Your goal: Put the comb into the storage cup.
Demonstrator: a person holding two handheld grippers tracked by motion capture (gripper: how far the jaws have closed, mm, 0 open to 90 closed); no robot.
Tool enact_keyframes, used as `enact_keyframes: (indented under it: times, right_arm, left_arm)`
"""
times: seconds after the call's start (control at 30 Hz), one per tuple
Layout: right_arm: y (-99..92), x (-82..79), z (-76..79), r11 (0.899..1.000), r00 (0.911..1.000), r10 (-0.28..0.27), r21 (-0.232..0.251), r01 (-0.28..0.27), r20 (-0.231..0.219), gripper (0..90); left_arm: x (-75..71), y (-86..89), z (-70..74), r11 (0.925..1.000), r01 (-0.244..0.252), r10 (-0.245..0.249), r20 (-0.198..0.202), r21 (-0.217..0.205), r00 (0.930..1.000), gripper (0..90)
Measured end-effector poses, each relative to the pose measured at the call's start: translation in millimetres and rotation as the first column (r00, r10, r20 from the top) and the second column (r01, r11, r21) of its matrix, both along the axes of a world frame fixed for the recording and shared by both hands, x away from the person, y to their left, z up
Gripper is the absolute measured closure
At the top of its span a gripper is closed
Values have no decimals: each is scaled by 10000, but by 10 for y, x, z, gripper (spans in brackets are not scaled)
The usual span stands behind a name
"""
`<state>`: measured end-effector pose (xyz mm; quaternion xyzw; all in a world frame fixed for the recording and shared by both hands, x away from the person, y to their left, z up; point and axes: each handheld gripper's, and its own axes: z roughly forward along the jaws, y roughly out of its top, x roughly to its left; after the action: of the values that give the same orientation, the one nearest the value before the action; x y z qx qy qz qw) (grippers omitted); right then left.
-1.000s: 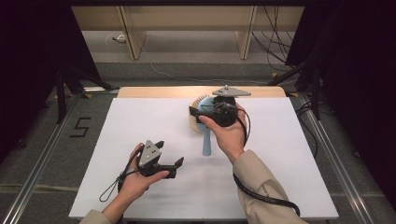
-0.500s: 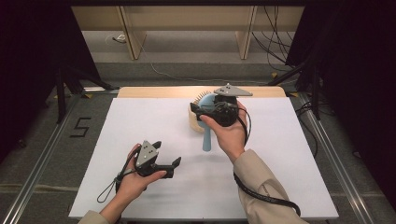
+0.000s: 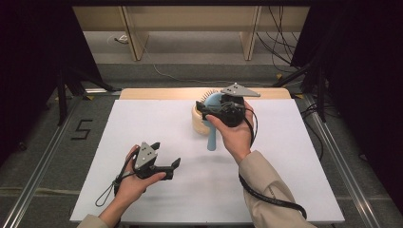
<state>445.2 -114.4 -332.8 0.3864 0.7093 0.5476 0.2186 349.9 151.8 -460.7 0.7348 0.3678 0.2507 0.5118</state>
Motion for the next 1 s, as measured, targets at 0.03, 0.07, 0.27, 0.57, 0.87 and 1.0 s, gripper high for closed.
enact_keyframes:
  times: [0.03, 0.07, 0.27, 0.57, 0.87, 1.0]
  right_arm:
    - [-2, 1, 4, 10000, 10000, -12, -1, 12, -4, 211]
    - [-3, 0, 8, 10000, 10000, -21, -6, 21, -15, 210]
    - [-5, 16, 27, 10000, 10000, -76, -4, 76, 42, 211]
    - [-11, 50, 62, 9998, 9997, -190, 29, 190, 118, 211]
    - [-17, 79, 108, 9996, 9994, -267, 64, 265, 238, 211]
    - [-13, 93, 138, 9996, 9991, -283, 65, 281, 305, 211]
  left_arm:
    - [-1, 6, 0, 10000, -10, 10, 2, -1, 10000, 68]
    - [0, 16, 0, 10000, -11, 11, 8, 45, 10000, 67]
    - [0, 63, -6, 10000, 31, -31, 31, 65, 10000, 41]
    - [6, 167, -6, 9997, -121, 120, 39, 211, 9999, 9]
    - [4, 225, -26, 9990, -301, 300, 56, 344, 9995, 0]
    - [5, 238, -42, 9987, -303, 304, -9, 407, 9995, 0]
